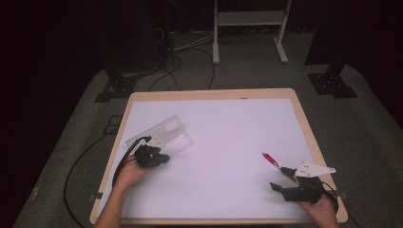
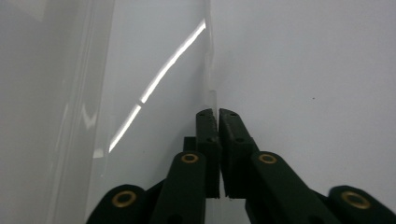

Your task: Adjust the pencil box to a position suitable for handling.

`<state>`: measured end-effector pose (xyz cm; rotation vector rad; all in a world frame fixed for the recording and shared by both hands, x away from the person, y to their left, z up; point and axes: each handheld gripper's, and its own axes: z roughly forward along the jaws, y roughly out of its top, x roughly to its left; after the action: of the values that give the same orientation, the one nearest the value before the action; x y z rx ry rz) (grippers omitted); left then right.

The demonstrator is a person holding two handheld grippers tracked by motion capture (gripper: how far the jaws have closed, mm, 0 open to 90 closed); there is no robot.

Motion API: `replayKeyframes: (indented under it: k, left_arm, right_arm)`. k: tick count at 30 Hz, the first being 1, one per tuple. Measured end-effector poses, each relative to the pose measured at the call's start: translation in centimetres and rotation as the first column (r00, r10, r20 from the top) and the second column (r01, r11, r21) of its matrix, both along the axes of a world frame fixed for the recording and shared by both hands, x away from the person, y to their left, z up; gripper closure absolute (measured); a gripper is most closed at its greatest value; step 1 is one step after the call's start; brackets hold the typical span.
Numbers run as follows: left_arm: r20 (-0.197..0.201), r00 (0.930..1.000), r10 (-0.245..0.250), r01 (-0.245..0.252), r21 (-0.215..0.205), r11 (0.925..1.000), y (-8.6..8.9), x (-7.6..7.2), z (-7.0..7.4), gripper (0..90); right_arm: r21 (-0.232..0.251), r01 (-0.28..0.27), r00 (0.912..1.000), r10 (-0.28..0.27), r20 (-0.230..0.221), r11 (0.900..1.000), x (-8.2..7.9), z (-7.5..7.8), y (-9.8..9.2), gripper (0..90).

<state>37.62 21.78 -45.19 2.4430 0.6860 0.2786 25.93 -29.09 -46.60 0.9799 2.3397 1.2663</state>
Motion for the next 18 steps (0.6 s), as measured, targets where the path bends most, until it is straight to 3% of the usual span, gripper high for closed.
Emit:
replayKeyframes:
  k: [18]
  left_arm:
    - [0.069,0.9952,-0.070,0.070,-0.005,0.9975,-1.3,-1.3,1.3,89.2]
  right_arm:
    - [0.007,0.019,0.9998,-0.019,-0.007,1.000,0.1,0.0,-0.5,24.6]
